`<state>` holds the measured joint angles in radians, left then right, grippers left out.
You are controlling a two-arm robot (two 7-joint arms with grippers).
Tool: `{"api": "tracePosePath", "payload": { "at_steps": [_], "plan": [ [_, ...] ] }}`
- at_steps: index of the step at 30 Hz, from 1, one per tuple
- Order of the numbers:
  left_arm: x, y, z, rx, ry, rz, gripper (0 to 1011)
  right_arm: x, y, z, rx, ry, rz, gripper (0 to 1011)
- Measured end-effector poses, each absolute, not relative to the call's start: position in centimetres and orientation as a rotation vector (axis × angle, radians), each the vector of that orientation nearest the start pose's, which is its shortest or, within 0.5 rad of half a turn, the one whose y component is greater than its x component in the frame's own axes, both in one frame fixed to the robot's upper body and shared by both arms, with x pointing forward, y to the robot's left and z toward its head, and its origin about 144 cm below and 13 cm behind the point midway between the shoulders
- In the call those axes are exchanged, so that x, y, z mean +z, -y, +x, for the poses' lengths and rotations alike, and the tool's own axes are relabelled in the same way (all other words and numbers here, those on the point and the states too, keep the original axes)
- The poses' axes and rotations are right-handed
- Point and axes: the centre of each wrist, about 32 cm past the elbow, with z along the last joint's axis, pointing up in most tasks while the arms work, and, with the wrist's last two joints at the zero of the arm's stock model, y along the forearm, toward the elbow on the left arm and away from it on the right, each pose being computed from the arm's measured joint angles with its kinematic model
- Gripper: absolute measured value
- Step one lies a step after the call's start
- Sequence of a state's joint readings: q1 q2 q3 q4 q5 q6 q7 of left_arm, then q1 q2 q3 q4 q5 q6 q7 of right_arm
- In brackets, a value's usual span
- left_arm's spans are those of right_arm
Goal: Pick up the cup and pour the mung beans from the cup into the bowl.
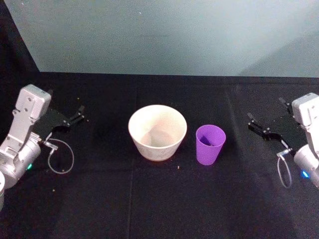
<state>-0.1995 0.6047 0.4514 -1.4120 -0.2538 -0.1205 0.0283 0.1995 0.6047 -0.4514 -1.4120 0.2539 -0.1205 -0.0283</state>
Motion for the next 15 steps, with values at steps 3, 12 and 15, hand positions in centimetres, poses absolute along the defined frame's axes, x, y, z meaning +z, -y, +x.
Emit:
{"api": "tracePosePath", "payload": {
  "at_steps": [3,12,15],
  "plan": [
    [113.98,-30.97,48.86,1.248,0.285,0.304,1000,113.98,30.97,48.86,-1.248,0.285,-0.305,1003],
    [113.98,-30.96,48.86,1.248,0.285,0.304,1000,113.98,30.96,48.86,-1.248,0.285,-0.304,1003],
    [113.98,-30.97,48.86,1.248,0.285,0.304,1000,113.98,30.97,48.86,-1.248,0.285,-0.304,1003]
  ]
}}
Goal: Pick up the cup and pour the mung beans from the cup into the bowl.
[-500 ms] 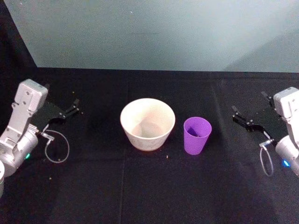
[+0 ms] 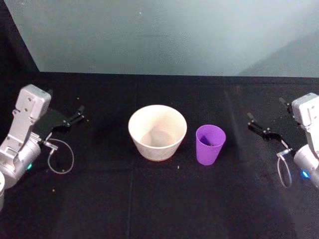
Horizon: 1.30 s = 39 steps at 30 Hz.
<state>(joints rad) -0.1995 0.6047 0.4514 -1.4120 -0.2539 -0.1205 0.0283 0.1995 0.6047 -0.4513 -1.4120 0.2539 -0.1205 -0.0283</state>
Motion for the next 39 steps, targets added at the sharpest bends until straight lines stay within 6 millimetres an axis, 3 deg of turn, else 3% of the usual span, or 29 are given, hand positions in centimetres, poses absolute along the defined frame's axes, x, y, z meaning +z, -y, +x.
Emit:
{"api": "tracePosePath", "payload": {
  "at_steps": [34,39],
  "plan": [
    [113.98,-30.97,48.86,1.248,0.285,0.304,1000,113.98,30.96,48.86,-1.248,0.285,-0.304,1003],
    [113.98,-30.97,48.86,1.248,0.285,0.305,1000,113.91,31.02,48.14,-1.250,0.293,-0.308,1003]
  ]
}}
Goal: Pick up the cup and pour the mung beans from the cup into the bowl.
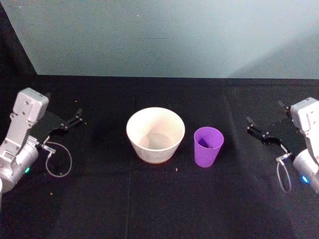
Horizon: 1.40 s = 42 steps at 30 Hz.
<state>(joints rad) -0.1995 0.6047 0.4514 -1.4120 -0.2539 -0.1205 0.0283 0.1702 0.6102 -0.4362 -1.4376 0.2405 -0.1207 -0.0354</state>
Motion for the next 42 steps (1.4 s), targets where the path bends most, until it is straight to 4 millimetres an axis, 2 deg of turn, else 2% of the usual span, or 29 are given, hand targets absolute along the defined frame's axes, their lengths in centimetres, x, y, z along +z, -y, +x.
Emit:
{"api": "tracePosePath", "payload": {
  "at_steps": [8,10,16,22,32,33,34,42],
  "plan": [
    [114.0,-31.0,48.9,1.248,0.285,0.305,1000,114.0,31.3,45.7,-1.195,0.289,-0.328,1003],
    [114.0,-31.0,48.9,1.248,0.285,0.304,1000,114.1,31.5,44.3,-1.156,0.268,-0.334,1003],
    [114.0,-31.0,48.9,1.248,0.285,0.304,1000,114.1,31.8,42.0,-1.066,0.185,-0.304,1003],
    [114.0,-31.0,48.9,1.248,0.285,0.305,1000,113.6,31.0,41.1,-0.992,0.107,-0.238,1003],
    [114.0,-31.0,48.9,1.248,0.285,0.305,1000,112.2,28.4,42.7,-0.928,0.067,-0.175,1003],
    [114.0,-31.0,48.9,1.248,0.285,0.304,1000,112.1,28.1,43.2,-0.925,0.067,-0.171,1003],
    [114.0,-31.0,48.9,1.248,0.285,0.304,1000,110.6,25.9,46.3,-0.906,0.024,-0.135,1003],
    [114.0,-31.0,48.9,1.248,0.285,0.305,1000,110.2,25.7,47.1,-0.923,0.013,-0.127,1003]
  ]
}}
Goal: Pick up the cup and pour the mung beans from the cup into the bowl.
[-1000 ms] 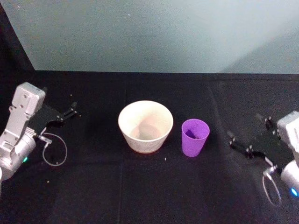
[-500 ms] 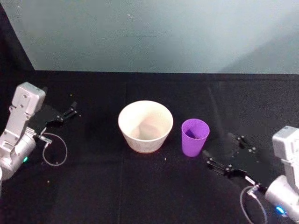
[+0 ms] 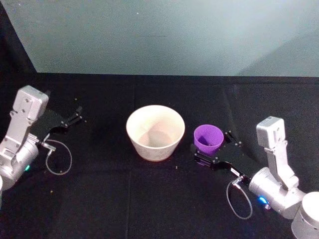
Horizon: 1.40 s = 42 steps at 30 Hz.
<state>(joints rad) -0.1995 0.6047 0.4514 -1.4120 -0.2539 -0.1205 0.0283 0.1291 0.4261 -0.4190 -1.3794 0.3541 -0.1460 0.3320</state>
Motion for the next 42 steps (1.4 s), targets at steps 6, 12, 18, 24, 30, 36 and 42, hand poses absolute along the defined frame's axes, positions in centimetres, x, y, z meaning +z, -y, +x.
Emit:
{"api": "tracePosePath", "payload": {
  "at_steps": [6,12,18,24,30,36,42],
  "plan": [
    [114.0,-31.0,48.9,1.248,0.285,0.305,1000,110.1,25.5,47.3,-0.922,0.011,-0.114,1003],
    [114.0,-31.0,48.9,1.248,0.285,0.304,1000,110.1,25.3,47.5,-0.914,0.009,-0.101,890],
    [114.0,-31.0,48.9,1.248,0.285,0.304,1000,110.4,25.3,47.6,-0.912,0.012,-0.091,773],
    [114.0,-31.0,48.9,1.248,0.285,0.305,1000,112.4,25.3,47.7,-0.920,0.044,-0.052,739],
    [114.0,-31.0,48.9,1.248,0.285,0.304,1000,115.0,25.6,48.2,-0.949,0.101,-0.007,726],
    [114.0,-31.0,48.9,1.248,0.285,0.304,1000,116.5,25.9,48.7,-0.970,0.133,0.010,726],
    [114.0,-31.0,48.9,1.248,0.285,0.305,1000,116.7,26.0,48.8,-0.976,0.134,0.011,726]
  ]
}}
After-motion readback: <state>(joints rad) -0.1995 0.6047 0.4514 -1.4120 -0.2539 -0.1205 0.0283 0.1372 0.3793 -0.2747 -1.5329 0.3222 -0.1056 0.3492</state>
